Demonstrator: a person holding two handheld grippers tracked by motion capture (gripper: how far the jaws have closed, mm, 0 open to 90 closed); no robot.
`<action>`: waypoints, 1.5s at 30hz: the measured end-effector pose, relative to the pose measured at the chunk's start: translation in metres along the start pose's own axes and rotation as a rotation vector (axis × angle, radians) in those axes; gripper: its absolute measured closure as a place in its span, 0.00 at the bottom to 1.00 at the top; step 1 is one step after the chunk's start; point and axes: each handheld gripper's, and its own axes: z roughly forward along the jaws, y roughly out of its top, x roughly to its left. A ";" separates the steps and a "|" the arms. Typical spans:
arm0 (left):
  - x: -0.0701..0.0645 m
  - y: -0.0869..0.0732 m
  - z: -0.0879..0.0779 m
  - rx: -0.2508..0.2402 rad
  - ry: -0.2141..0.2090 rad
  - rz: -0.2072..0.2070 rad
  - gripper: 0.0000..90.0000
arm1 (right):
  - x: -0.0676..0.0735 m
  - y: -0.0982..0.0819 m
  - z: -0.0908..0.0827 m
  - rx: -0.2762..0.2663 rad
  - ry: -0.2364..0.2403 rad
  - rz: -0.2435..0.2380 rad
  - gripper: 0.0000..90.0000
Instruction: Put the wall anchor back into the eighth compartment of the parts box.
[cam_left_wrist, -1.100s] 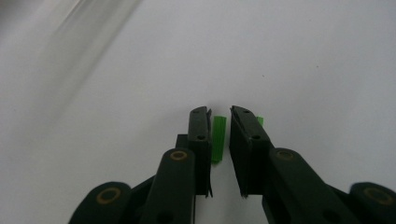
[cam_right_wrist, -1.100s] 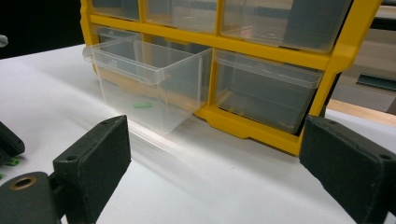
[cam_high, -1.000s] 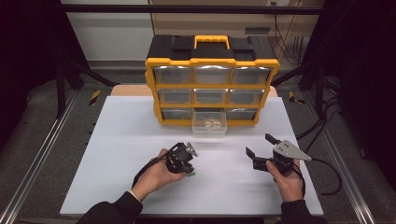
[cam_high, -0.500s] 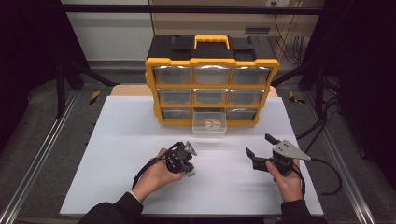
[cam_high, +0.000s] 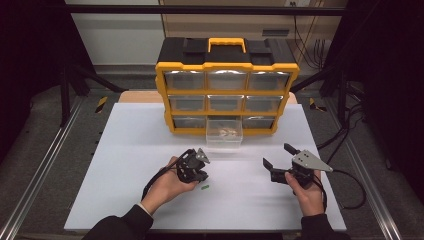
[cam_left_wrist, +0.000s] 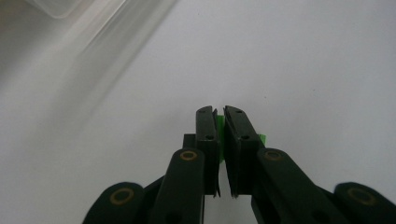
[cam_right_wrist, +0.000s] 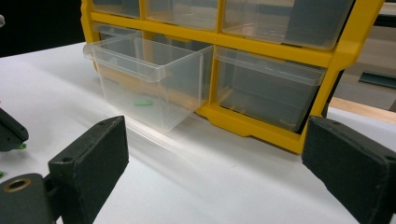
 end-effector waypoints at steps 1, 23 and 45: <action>0.000 0.001 0.000 -0.002 -0.001 0.000 0.94 | 0.000 0.000 0.000 0.000 0.000 -0.001 0.08; 0.003 0.020 -0.028 -0.058 0.026 0.006 0.94 | 0.000 0.000 -0.001 -0.004 0.003 0.005 0.09; 0.011 0.052 -0.070 -0.125 0.053 0.020 0.94 | 0.003 0.000 0.002 0.001 0.012 -0.008 0.09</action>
